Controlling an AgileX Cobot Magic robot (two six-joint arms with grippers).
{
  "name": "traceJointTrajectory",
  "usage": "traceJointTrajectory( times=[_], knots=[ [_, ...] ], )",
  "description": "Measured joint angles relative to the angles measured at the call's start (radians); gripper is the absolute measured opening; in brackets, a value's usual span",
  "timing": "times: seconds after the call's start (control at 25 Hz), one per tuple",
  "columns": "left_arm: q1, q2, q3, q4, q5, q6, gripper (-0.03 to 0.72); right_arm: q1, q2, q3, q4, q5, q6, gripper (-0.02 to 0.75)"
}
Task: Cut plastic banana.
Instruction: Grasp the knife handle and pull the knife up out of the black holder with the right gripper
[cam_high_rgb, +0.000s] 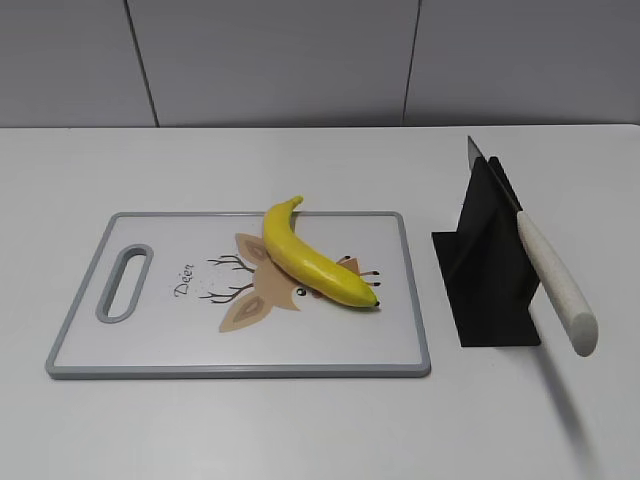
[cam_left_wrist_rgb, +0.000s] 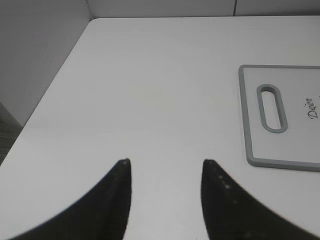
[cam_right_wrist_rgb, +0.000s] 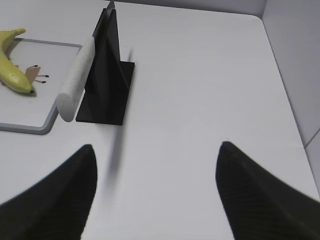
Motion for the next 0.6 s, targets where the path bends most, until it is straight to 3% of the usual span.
traceJointTrajectory(
  times=[0.6],
  knots=[
    [0.000, 0.000, 0.000, -0.001, 0.000, 0.000, 0.449, 0.000, 0.000, 0.000, 0.001, 0.000, 0.001, 0.575]
  ],
)
